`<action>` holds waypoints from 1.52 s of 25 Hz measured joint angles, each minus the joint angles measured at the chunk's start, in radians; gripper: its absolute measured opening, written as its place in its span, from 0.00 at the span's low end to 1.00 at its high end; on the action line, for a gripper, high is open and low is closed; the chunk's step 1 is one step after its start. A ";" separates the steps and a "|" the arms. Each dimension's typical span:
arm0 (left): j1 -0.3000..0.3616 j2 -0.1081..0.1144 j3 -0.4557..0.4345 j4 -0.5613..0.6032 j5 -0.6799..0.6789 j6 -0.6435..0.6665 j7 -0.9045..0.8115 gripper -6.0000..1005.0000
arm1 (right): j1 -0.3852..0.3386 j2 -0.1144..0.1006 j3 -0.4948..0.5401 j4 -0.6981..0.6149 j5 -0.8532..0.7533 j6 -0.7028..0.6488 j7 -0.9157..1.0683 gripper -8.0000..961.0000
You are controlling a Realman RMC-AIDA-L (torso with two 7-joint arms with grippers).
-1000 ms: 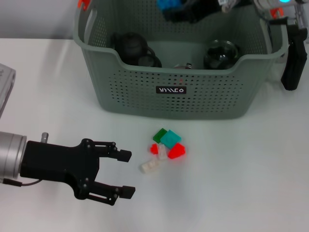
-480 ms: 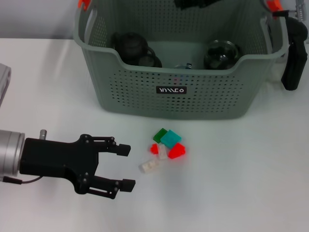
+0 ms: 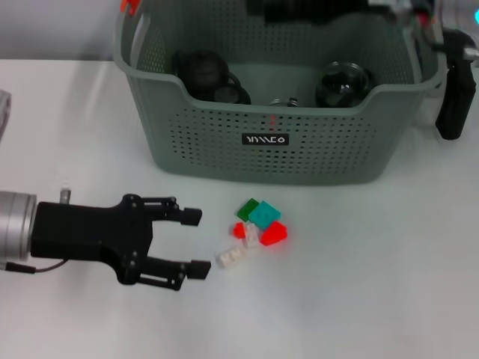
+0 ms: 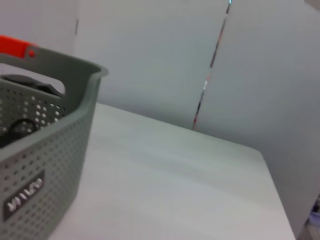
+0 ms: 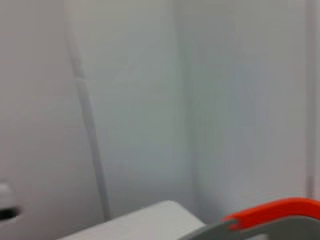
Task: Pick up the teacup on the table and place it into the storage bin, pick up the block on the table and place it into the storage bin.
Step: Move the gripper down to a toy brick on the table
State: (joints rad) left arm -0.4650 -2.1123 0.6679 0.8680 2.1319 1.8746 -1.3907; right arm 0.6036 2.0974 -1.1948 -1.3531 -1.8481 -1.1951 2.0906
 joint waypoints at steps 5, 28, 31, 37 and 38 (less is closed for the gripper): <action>-0.008 0.000 -0.030 -0.002 -0.017 -0.015 0.001 0.85 | -0.111 0.000 0.032 0.011 0.121 -0.142 -0.191 0.98; -0.147 -0.012 0.325 0.094 0.105 -0.233 -0.372 0.85 | -0.164 -0.010 0.314 0.231 -0.079 -0.541 -0.366 0.96; -0.162 -0.013 0.358 0.099 0.128 -0.251 -0.427 0.84 | -0.157 -0.010 0.315 0.232 -0.083 -0.536 -0.363 0.96; -0.207 -0.015 0.466 0.142 0.272 -0.243 -0.617 0.84 | -0.142 -0.011 0.316 0.233 -0.086 -0.534 -0.360 0.96; -0.209 -0.020 0.479 0.153 0.290 -0.245 -0.639 0.84 | -0.139 -0.012 0.316 0.233 -0.087 -0.529 -0.360 0.96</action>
State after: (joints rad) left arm -0.6737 -2.1318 1.1470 1.0206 2.4216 1.6293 -2.0301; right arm 0.4643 2.0855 -0.8789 -1.1199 -1.9350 -1.7245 1.7307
